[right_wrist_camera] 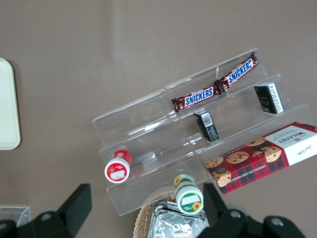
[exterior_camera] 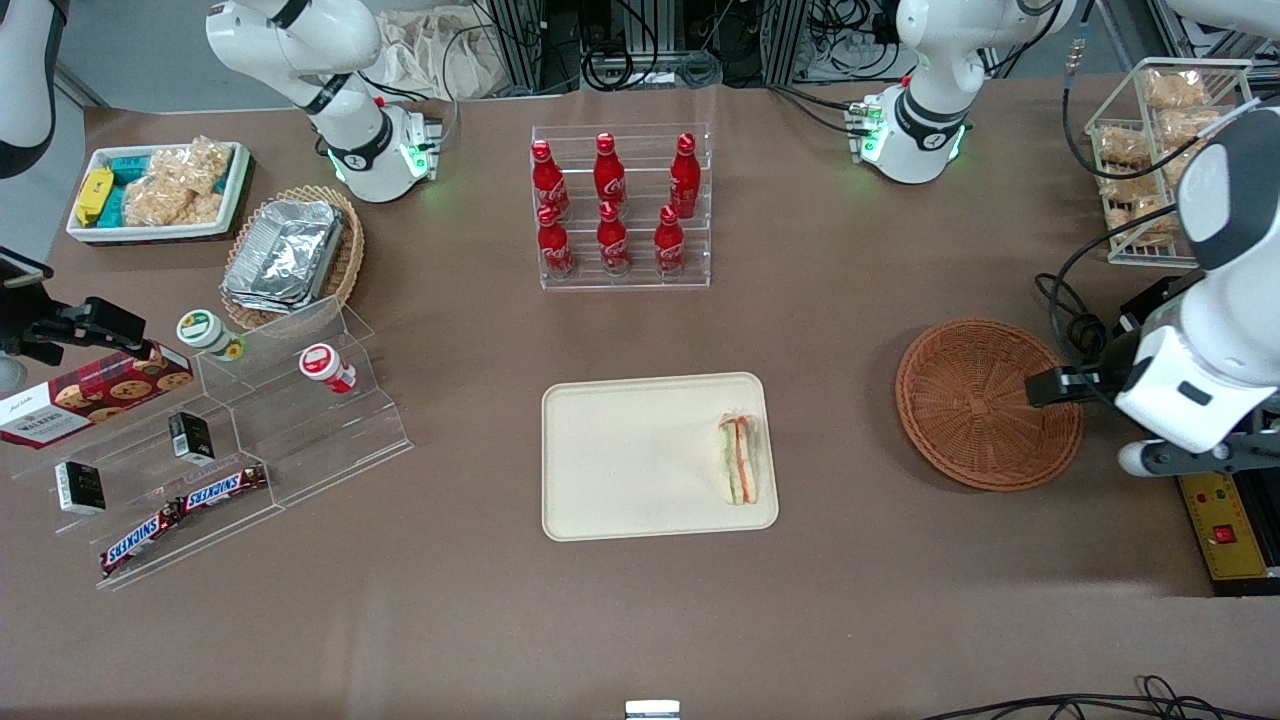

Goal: Place sandwich from basket to tray

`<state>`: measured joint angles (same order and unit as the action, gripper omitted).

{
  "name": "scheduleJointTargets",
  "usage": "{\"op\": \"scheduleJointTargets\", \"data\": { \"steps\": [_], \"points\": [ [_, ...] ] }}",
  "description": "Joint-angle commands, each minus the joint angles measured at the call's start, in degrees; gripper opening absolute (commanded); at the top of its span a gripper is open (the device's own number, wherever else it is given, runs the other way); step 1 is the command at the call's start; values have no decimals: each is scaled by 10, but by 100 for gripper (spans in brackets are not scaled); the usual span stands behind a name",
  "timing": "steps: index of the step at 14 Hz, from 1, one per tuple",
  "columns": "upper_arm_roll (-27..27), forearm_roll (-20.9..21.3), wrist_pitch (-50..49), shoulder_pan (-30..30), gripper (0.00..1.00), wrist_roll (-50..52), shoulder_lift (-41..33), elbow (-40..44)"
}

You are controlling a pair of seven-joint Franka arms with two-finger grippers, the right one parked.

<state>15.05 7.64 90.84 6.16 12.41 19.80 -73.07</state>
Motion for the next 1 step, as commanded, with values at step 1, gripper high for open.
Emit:
{"op": "scheduleJointTargets", "data": {
  "steps": [1],
  "points": [
    [4,-1,-10,14,99,-13,-20,-15]
  ]
}}
